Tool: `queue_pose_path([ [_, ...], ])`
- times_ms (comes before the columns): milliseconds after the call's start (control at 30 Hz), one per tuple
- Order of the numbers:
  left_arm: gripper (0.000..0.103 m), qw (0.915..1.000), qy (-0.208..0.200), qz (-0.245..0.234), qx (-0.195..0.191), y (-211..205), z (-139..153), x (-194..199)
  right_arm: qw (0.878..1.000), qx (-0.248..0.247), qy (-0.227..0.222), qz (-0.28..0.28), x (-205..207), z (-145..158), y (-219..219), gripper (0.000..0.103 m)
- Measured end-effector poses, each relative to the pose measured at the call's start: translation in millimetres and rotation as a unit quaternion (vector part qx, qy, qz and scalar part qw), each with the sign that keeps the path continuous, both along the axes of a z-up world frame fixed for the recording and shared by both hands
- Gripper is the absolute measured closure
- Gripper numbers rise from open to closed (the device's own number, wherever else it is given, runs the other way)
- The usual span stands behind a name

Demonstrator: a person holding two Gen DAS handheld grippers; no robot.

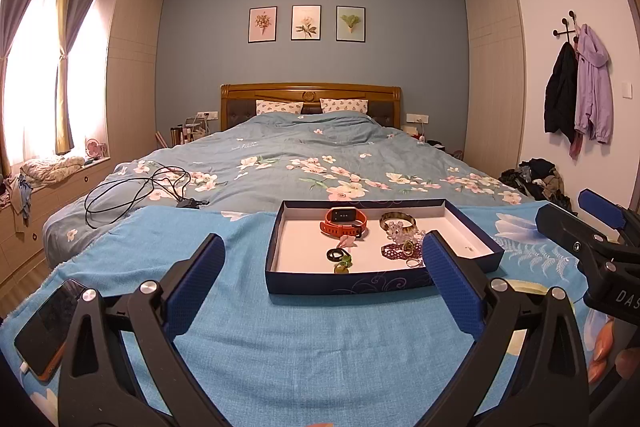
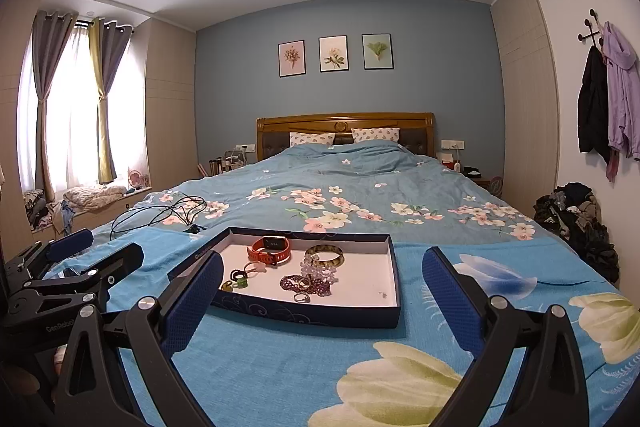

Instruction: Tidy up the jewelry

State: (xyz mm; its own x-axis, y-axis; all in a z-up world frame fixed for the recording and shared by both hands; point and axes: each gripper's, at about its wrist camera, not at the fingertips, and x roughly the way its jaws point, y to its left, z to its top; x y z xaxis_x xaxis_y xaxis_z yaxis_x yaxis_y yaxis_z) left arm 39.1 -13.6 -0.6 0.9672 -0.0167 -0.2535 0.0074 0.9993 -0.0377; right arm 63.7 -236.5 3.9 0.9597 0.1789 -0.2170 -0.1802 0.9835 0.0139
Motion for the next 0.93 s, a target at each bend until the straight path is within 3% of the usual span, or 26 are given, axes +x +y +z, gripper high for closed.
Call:
queue_pose_path([
  [633,0.006,1.0,-0.003,0.001,0.005,2,-2,0,1.0,0.001,0.004,0.0,-1,-2,-2,0.007],
  [867,0.006,0.9997,0.024,0.003,-0.001,10,-5,7,1.0,-0.016,0.023,-0.006,6,-2,-17,0.007],
  [933,0.006,0.9992,0.04,0.001,0.0,15,-8,12,0.998,-0.028,0.047,-0.017,17,-4,-30,0.007],
])
